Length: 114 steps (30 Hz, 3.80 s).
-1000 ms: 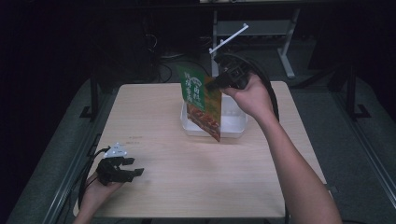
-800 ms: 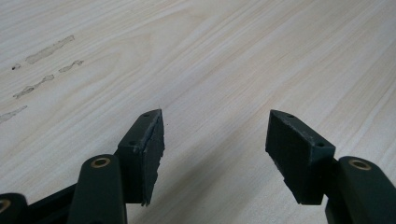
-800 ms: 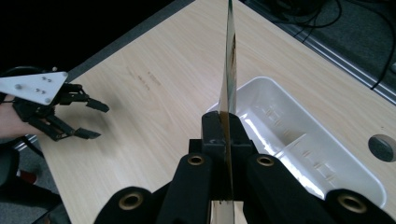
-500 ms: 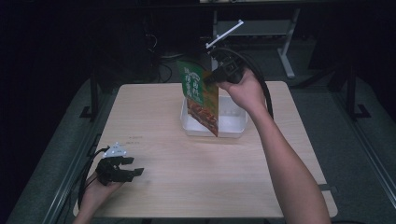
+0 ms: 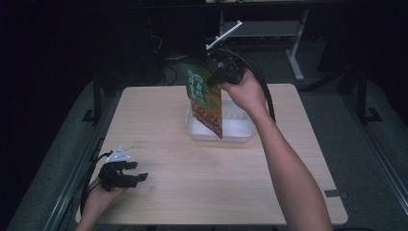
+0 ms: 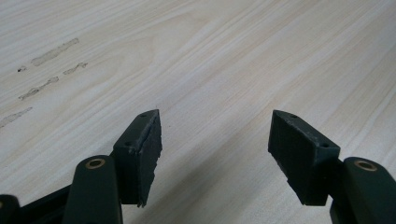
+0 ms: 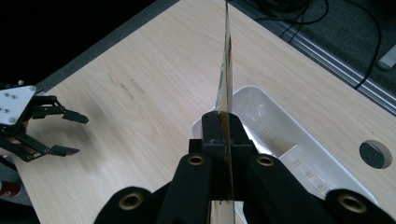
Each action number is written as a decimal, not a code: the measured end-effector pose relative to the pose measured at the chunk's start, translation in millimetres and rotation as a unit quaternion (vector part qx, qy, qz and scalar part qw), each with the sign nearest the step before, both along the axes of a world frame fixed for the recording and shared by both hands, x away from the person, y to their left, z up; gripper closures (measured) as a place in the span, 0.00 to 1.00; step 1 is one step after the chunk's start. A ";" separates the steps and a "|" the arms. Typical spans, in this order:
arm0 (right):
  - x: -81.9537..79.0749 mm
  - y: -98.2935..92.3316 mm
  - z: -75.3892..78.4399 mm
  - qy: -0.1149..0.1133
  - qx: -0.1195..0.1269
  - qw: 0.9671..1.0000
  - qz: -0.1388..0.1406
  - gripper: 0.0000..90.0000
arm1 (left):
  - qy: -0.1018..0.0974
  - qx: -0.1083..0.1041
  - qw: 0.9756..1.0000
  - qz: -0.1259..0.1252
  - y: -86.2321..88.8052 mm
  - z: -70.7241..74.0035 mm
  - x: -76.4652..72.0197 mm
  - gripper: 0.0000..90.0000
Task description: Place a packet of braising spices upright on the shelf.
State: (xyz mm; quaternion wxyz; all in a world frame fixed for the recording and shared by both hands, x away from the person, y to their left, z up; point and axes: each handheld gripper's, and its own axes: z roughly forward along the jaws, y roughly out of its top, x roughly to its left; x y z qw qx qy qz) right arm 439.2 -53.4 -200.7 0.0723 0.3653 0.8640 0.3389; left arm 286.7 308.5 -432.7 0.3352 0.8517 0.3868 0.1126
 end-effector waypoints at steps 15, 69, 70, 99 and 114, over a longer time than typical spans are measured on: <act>11.0 1.0 -3.7 -0.002 0.002 1.000 -0.017 1.00 | 0.000 -0.001 1.000 0.000 0.5 0.5 0.0 0.38; 41.9 7.2 -54.5 -0.018 0.004 0.998 -0.052 1.00 | -0.002 -0.005 1.000 -0.002 -0.1 0.8 -0.1 0.38; 42.3 7.1 -55.9 -0.017 0.004 0.999 -0.051 1.00 | -0.002 -0.005 1.000 -0.002 -0.1 0.7 -0.1 0.38; 40.2 -5.0 -73.3 0.018 0.029 0.998 -0.046 0.98 | -0.001 -0.001 1.000 -0.004 -0.7 0.3 0.1 0.38; 39.1 -19.2 -79.7 0.031 0.031 0.998 -0.055 0.98 | 0.001 0.000 1.000 -0.005 -1.5 -0.2 0.3 0.38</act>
